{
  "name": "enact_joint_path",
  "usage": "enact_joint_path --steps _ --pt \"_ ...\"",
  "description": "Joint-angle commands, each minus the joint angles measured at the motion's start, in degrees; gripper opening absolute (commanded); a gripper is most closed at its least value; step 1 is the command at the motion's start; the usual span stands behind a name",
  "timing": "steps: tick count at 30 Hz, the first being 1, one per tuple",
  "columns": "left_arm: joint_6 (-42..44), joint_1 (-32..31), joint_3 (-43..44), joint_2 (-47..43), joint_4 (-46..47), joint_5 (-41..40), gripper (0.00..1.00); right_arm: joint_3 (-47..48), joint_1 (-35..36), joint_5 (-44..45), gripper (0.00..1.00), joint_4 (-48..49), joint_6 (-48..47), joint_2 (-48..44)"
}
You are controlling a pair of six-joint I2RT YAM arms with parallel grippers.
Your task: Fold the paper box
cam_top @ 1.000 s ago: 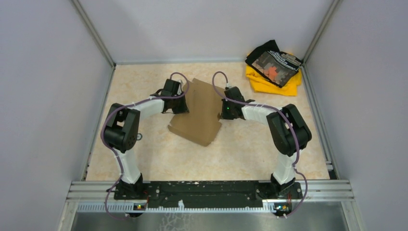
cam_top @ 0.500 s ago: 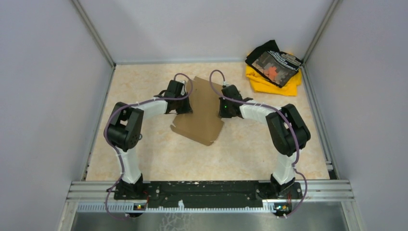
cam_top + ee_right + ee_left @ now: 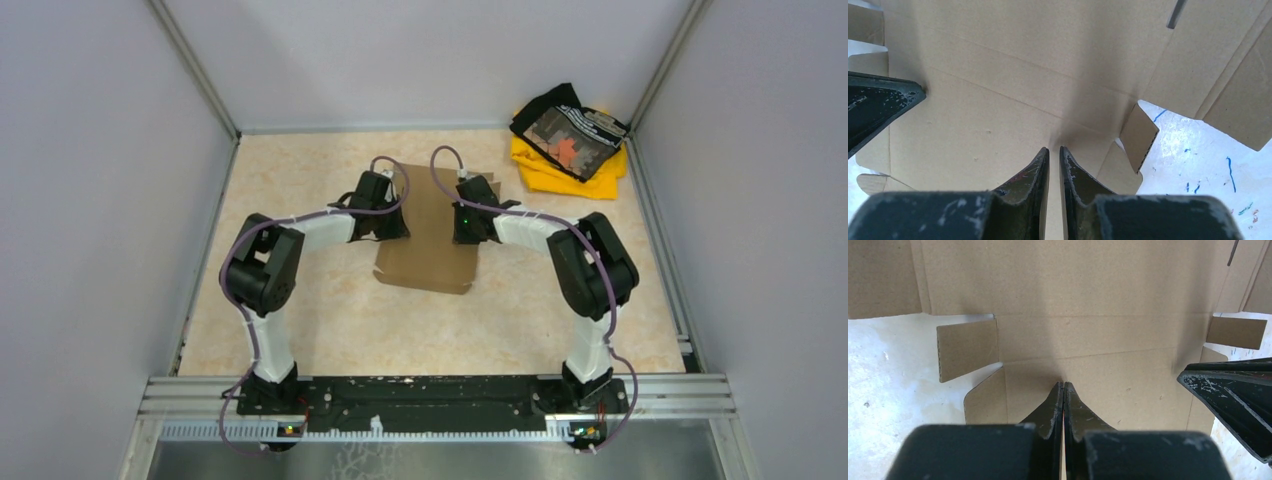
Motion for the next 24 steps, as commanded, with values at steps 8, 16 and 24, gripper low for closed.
enact_joint_path --steps 8,16,24 --pt "-1.95 -1.76 -6.20 -4.15 -5.32 0.92 0.08 -1.72 -3.83 -7.52 0.19 4.39 -2.41 -10.08" --pt "-0.97 -1.94 -3.99 -11.83 -8.80 0.69 0.47 -6.31 -11.67 -10.39 0.20 6.28 -0.96 -13.51" --pt "0.18 1.00 -2.10 -13.19 -11.72 -3.15 0.49 -2.70 -12.64 -8.74 0.20 3.72 -3.75 -7.76"
